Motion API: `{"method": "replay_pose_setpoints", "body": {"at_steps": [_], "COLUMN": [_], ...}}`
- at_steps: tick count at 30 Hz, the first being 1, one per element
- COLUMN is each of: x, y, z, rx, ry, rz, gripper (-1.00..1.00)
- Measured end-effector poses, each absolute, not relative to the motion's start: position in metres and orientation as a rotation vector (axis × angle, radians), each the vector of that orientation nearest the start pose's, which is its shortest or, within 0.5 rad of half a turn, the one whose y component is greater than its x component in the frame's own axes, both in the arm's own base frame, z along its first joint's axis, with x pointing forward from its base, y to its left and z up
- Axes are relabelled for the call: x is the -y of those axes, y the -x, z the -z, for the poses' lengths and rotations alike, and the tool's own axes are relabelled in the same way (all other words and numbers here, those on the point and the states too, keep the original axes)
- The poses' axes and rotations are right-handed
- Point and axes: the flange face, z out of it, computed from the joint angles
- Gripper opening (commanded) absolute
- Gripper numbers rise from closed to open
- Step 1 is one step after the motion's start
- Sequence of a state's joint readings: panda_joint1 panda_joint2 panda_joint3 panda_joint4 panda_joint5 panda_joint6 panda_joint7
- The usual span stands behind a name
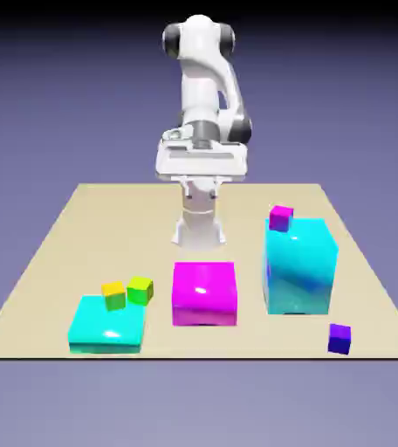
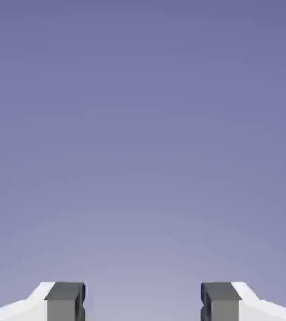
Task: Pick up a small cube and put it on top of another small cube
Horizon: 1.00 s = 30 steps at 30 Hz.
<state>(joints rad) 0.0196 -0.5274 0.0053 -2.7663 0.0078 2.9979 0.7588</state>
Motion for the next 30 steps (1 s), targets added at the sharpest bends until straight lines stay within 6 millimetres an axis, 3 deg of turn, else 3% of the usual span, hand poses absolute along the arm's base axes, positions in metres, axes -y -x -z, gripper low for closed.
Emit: {"method": "replay_pose_setpoints", "body": {"at_steps": [8,16,23,30], "x": [-0.052,-0.109,-0.166,-0.224], "y": [-0.483,-0.551,-0.593,-0.617], "z": [-0.438,-0.396,-0.344,-0.283], "rx": [-1.113,-1.241,-1.343,-1.431], "ry": [2.582,2.645,2.682,2.705], "rz": [0.623,0.242,-0.105,-0.465], "gripper": [0.0,0.0,0.0,0.0]}}
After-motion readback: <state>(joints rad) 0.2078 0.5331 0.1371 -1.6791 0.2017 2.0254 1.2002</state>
